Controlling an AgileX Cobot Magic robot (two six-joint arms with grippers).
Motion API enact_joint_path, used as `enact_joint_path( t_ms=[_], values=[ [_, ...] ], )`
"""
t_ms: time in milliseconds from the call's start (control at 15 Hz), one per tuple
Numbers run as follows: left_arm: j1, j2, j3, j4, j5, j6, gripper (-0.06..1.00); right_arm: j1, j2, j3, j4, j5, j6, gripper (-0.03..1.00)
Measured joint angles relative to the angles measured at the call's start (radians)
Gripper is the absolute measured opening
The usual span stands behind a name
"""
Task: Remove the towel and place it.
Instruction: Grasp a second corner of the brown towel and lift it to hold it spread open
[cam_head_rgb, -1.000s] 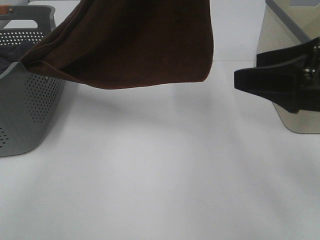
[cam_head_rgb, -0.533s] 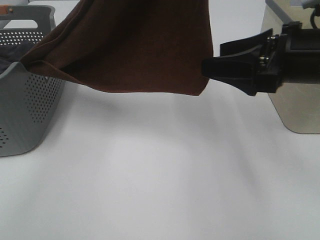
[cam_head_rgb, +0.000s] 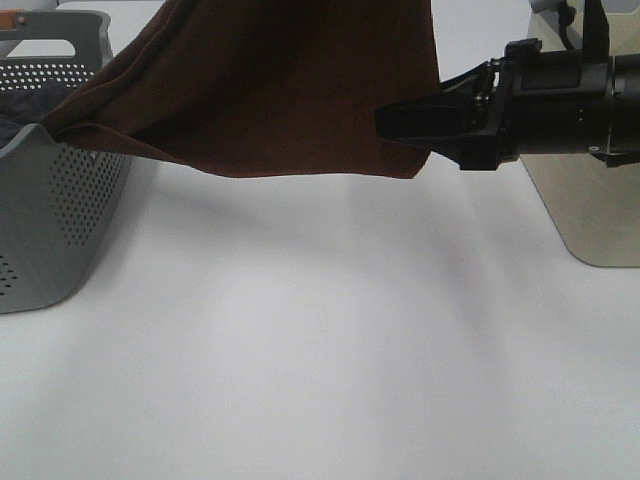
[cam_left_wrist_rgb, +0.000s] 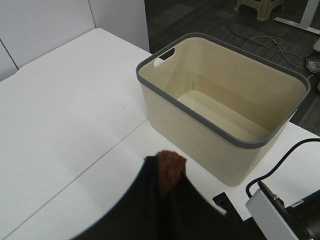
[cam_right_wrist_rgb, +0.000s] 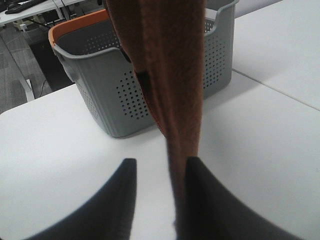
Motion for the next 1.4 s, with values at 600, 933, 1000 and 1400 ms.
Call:
enact_joint_path(
  t_ms=[600,933,1000,1400],
  values=[
    [0.033,0.120,0.000,0.220,-0.025,-0.124,0.00,0.000,-0.002,-0.237,-0.600,-0.099,0.962,0.00],
    [0.187,0.215,0.000,0.184,-0.029,-0.219,0.00,0.000,-0.002,-0.528,-1.448,-0.059,1.828,0.00],
    [0.208,0.215,0.000,0.165,-0.046,-0.221,0.00,0.000,-0.002,-0.598,-1.534,-0.059,1.885,0.00],
    [0.287,0.144,-0.124,0.135,-0.087,-0.222,0.00,0.002,-0.001,-1.016,-1.576,-0.054,1.884,0.00]
  ],
)
